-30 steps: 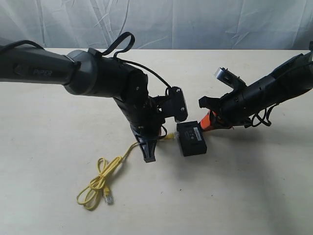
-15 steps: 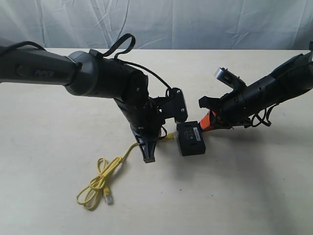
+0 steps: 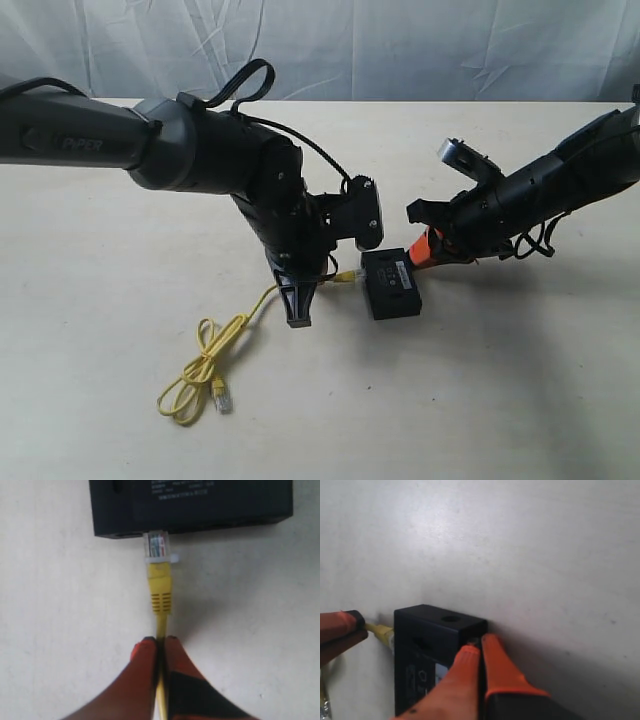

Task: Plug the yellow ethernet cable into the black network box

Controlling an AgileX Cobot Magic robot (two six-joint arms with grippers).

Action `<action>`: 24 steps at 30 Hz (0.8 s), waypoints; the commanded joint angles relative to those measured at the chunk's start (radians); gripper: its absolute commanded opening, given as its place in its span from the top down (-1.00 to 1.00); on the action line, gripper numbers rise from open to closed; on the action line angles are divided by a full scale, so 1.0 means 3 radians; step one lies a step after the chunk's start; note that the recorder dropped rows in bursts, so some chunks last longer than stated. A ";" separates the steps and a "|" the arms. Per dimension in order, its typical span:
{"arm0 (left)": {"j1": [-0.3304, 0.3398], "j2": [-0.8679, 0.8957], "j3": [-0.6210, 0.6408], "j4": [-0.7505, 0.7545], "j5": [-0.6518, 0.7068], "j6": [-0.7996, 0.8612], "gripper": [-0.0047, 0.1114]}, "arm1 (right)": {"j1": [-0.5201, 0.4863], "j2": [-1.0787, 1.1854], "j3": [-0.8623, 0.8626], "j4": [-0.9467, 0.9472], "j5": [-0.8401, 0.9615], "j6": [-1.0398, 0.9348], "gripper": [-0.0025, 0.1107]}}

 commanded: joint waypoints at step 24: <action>-0.0006 -0.0037 -0.0028 -0.0143 -0.0169 0.0017 0.92 | 0.0014 -0.0001 -0.0006 0.0057 0.0187 -0.0179 0.97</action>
